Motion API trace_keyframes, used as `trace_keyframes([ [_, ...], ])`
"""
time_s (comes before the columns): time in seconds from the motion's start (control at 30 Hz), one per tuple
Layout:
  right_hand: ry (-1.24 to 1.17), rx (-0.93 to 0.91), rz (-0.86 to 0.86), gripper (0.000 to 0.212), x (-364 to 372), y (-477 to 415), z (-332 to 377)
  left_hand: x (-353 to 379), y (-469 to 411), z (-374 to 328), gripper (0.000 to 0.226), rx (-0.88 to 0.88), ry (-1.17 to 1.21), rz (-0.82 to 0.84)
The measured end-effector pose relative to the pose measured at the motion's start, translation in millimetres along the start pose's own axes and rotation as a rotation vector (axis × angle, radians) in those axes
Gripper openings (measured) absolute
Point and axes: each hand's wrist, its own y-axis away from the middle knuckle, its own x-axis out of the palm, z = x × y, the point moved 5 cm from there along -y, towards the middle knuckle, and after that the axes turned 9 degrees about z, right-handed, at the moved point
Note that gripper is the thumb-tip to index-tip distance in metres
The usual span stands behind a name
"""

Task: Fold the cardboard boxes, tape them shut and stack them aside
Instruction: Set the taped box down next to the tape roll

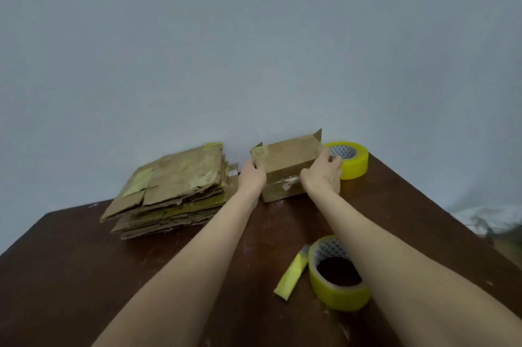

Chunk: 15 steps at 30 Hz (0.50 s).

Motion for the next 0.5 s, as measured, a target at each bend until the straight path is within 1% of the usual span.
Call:
trace_keyframes([
  [0.07, 0.162, -0.06, -0.067, 0.06, -2.5, -5.5, 1.5, 9.0, -4.7, -1.9, 0.04, 0.003, -0.04, -0.015],
  [0.1, 0.191, -0.072, -0.06, 0.057, -1.6, -8.7, 0.8, 11.0, -5.3, -3.8, 0.039, 0.008, -0.058, -0.026],
  [0.2, 0.171, -0.071, 0.0, 0.058, 4.9, -16.7, -3.5, 11.9, -8.8, -7.5, 0.04, 0.005, -0.096, -0.044],
  [0.5, 0.151, -0.083, 0.01, 0.063, 11.9, -31.5, -3.4, 17.6, -43.1, 7.6, 0.044, 0.015, -0.057, 0.039],
])
